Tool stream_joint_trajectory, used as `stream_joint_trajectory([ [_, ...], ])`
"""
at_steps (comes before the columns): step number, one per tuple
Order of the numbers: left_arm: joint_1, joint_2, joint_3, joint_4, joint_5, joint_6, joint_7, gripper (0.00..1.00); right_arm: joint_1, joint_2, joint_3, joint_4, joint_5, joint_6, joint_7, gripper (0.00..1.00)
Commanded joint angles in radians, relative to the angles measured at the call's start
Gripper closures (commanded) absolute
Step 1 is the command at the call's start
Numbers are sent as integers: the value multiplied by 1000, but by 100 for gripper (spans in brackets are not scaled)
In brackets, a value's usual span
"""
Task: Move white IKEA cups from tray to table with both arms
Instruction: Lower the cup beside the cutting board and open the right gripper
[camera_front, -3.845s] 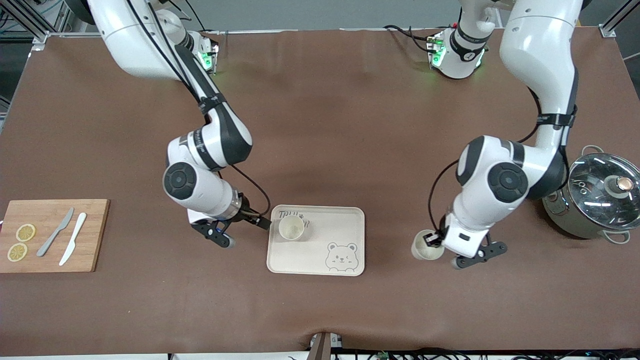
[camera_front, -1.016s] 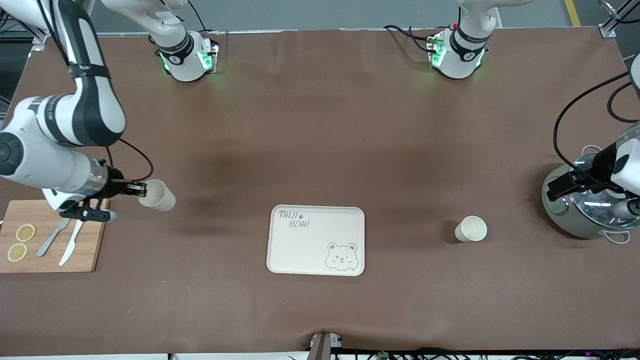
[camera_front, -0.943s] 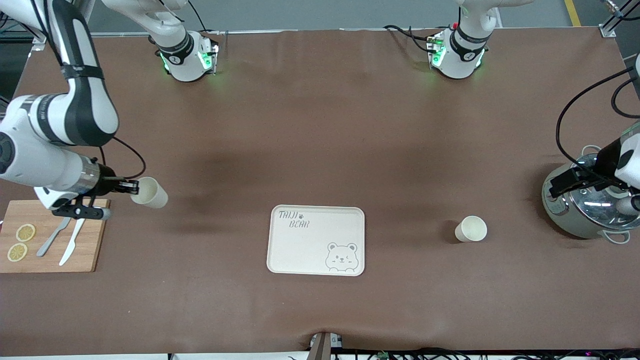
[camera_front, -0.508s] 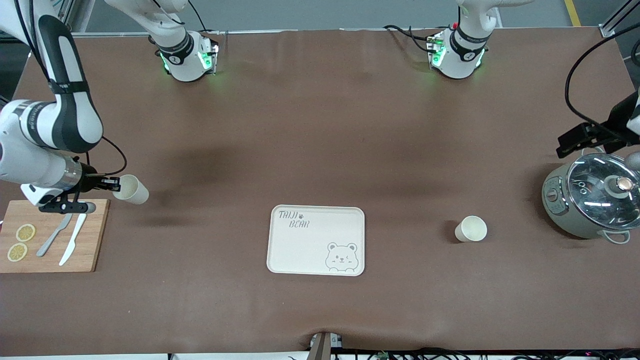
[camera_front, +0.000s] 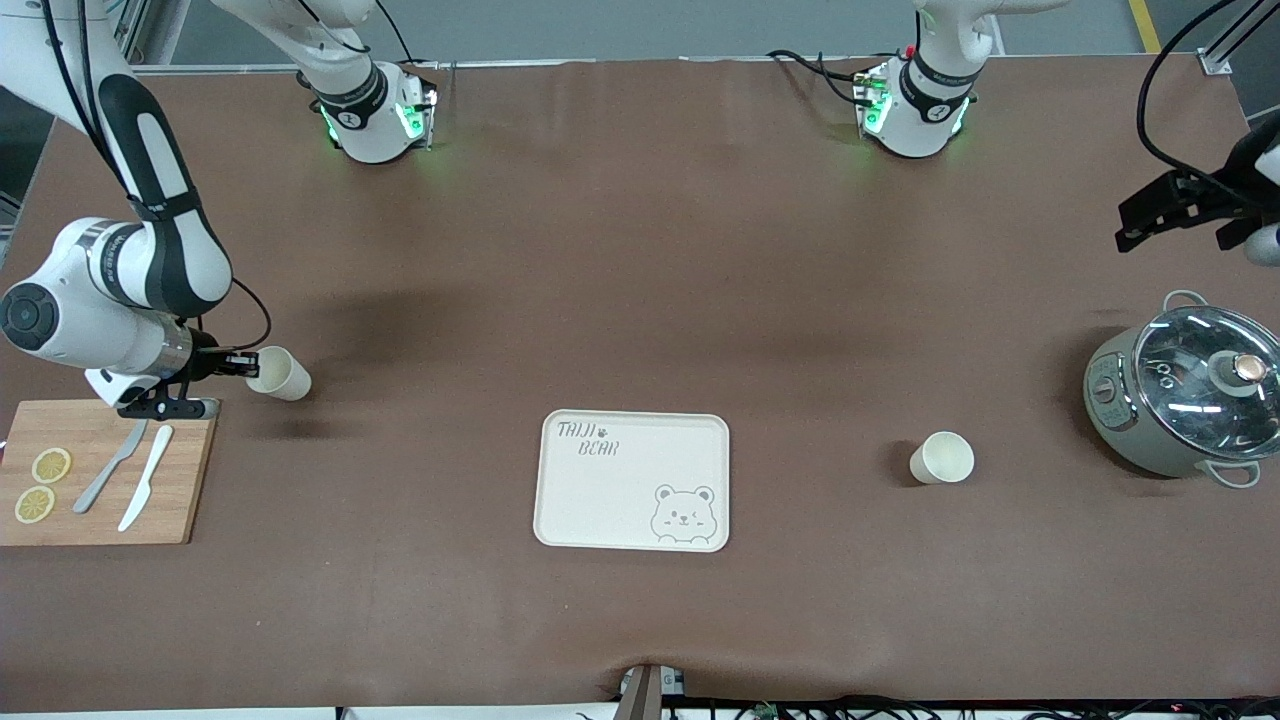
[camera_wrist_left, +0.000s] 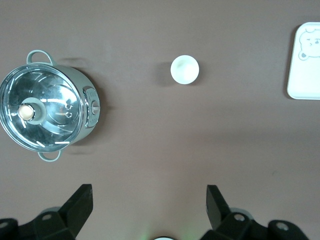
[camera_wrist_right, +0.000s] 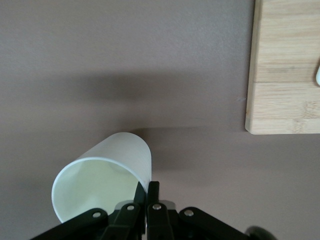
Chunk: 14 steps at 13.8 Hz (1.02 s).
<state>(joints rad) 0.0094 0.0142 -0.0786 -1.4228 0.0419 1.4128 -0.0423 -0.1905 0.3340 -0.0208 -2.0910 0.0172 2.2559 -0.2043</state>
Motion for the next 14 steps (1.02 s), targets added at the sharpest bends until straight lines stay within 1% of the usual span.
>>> stream_joint_trajectory([
  [1,-2,-62,7,-60,-11,0,1,0,-43,2,24,-12,-16,17,-21,100],
  [2,7,-57,7,-59,-16,2,1,0,-43,5,24,-11,-16,17,-21,100],
  [3,11,-57,7,-58,-17,3,1,0,-43,13,24,-11,-16,17,-21,94],
  [4,11,-57,7,-57,-17,3,1,0,-43,14,24,-11,-16,17,-21,70],
  [5,11,-56,7,-57,-17,2,1,0,-43,16,25,-9,-16,16,-21,16],
  [6,11,-53,8,-56,-17,2,2,0,-40,14,25,-4,-14,10,-20,0],
  [8,15,-49,8,-53,-16,2,12,0,-37,13,27,9,-14,2,-18,0],
  [11,32,-51,7,-51,-17,2,19,0,-32,10,32,110,-11,-90,-20,0],
  [12,32,-51,7,-51,-19,3,19,0,-27,10,33,176,-6,-142,-20,0],
  [14,32,-49,8,-51,-10,8,18,0,-14,26,51,367,3,-324,-18,0],
])
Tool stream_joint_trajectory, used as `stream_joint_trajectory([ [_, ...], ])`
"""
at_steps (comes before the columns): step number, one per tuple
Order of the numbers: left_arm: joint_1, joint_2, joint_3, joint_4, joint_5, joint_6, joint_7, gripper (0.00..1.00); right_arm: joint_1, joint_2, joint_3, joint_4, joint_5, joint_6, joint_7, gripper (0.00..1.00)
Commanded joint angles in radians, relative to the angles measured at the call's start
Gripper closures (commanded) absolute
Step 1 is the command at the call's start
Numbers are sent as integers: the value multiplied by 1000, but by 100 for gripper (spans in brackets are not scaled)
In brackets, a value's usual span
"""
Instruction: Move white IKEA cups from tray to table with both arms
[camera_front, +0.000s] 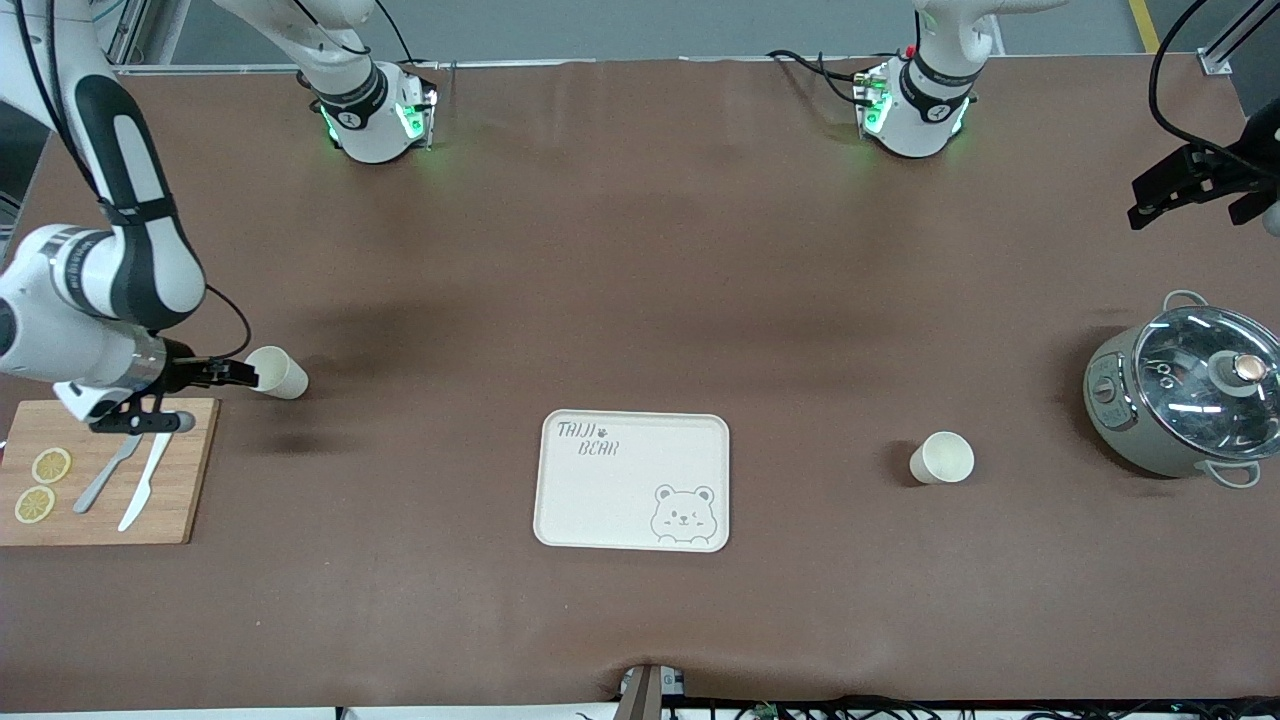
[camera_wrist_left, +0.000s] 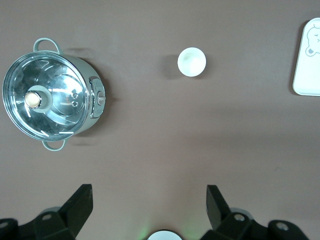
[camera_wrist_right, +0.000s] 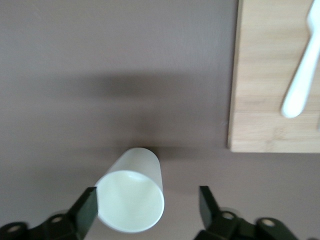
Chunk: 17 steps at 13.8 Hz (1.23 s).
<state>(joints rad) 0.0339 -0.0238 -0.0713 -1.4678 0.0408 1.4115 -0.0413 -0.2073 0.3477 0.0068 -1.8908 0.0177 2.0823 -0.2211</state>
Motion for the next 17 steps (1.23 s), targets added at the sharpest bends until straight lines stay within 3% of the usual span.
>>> stream_joint_trajectory([
  [1,9,-11,1,-6,-15,21,17,0,32,36,25,265,2,-224,0,0],
  [3,12,-11,1,-6,-18,30,17,0,78,45,24,401,2,-316,3,0],
  [7,14,-10,1,-9,-16,29,15,0,130,30,25,554,-1,-405,8,0],
  [11,12,-15,-1,-9,-18,27,14,0,158,-108,28,561,4,-583,158,0],
  [17,26,-54,-1,-64,-71,6,15,0,178,-286,27,542,-4,-749,169,0],
])
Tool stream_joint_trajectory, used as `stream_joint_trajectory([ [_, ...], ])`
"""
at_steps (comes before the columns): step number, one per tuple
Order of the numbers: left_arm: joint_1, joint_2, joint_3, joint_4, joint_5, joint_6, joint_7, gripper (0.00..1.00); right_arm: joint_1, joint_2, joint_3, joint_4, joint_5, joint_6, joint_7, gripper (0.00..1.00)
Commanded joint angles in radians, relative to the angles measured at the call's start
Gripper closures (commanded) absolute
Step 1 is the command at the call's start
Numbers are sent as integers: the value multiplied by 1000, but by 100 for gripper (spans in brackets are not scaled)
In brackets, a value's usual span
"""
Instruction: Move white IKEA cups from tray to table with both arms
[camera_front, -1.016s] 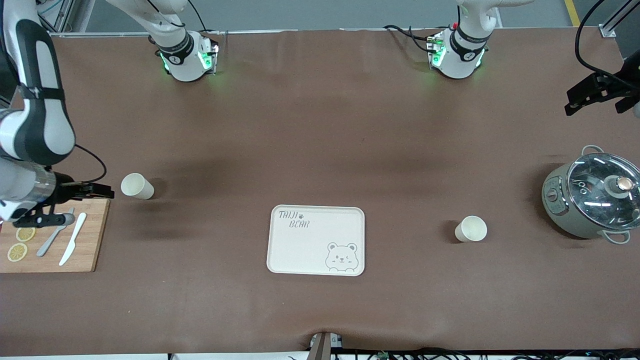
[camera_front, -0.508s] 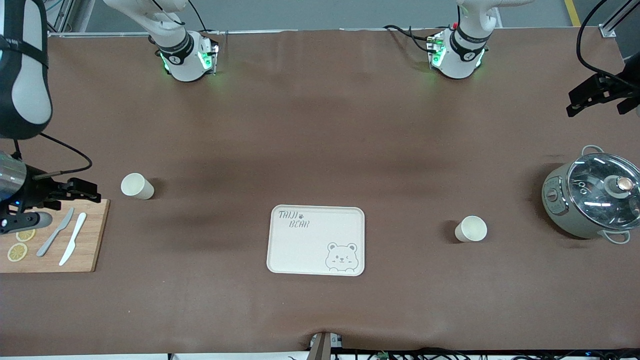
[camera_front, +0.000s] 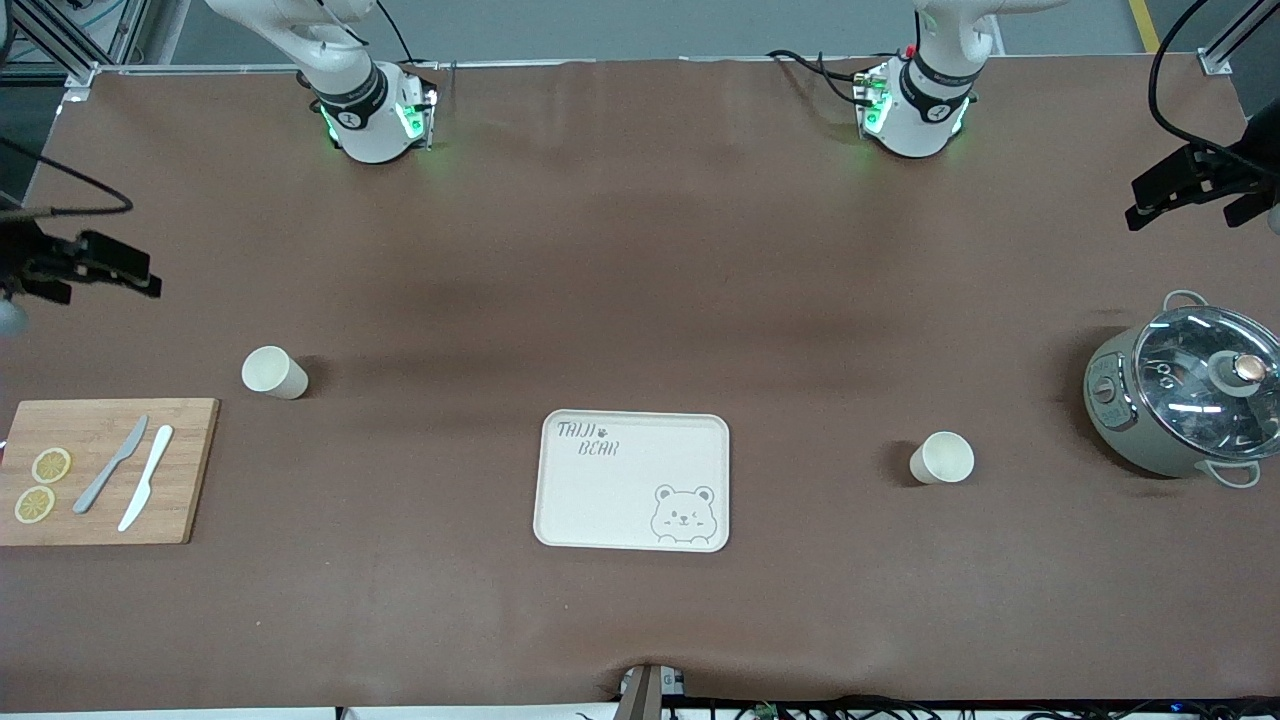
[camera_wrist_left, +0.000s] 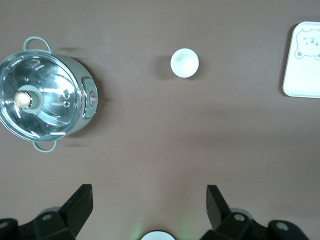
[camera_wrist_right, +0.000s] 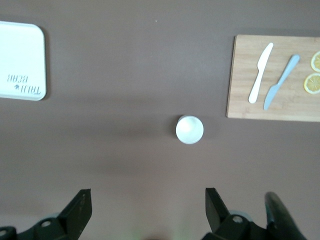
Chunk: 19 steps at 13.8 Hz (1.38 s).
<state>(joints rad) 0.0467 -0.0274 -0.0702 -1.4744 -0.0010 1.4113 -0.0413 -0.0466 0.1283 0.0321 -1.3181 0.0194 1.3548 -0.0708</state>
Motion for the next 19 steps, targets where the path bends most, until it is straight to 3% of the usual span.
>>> stream_joint_trajectory([
  [1,13,-66,-5,-73,-30,15,14,0,22,-84,0,-35,-16,-25,19,0],
  [3,12,-97,-14,-122,-30,49,3,0,22,-111,0,-41,-28,-32,19,0],
  [6,12,-134,-14,-202,-30,109,1,0,5,-182,-7,-153,-59,-14,19,0],
  [19,12,-97,-11,-135,-16,106,5,0,4,-193,-1,-174,-49,21,9,0],
])
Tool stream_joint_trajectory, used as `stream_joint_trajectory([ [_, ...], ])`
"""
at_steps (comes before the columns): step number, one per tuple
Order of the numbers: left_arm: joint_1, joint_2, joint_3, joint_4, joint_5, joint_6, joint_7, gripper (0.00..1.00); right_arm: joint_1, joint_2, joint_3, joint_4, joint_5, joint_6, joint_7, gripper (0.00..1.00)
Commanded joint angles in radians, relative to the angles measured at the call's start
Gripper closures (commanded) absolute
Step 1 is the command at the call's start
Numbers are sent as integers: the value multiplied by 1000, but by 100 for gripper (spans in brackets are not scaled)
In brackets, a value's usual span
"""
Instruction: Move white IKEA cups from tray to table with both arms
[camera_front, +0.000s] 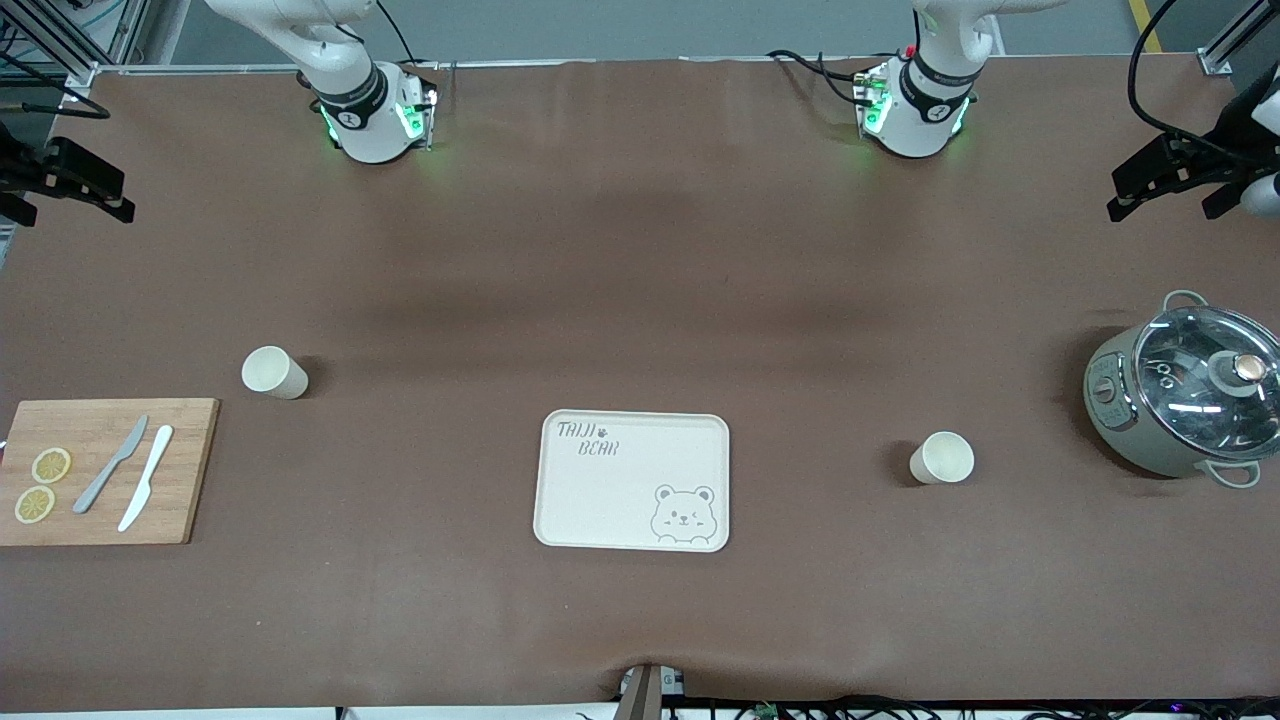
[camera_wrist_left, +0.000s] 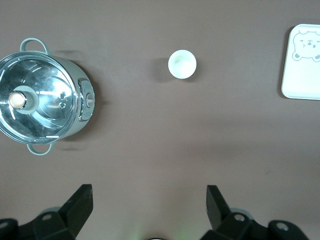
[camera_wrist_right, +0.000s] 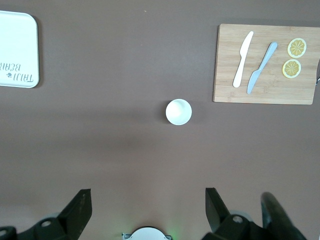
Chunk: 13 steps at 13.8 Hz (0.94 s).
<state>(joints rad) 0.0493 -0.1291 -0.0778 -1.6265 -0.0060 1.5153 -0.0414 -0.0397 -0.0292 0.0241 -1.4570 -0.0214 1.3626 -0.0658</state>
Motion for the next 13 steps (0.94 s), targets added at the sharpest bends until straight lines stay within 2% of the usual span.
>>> stream_joint_trajectory([
  [1,9,5,-3,16,-11,0,6,0,-8,-37,7,-39,15,15,4,0],
  [13,9,5,-3,17,-11,-30,17,0,-11,-40,2,-46,35,16,3,0],
])
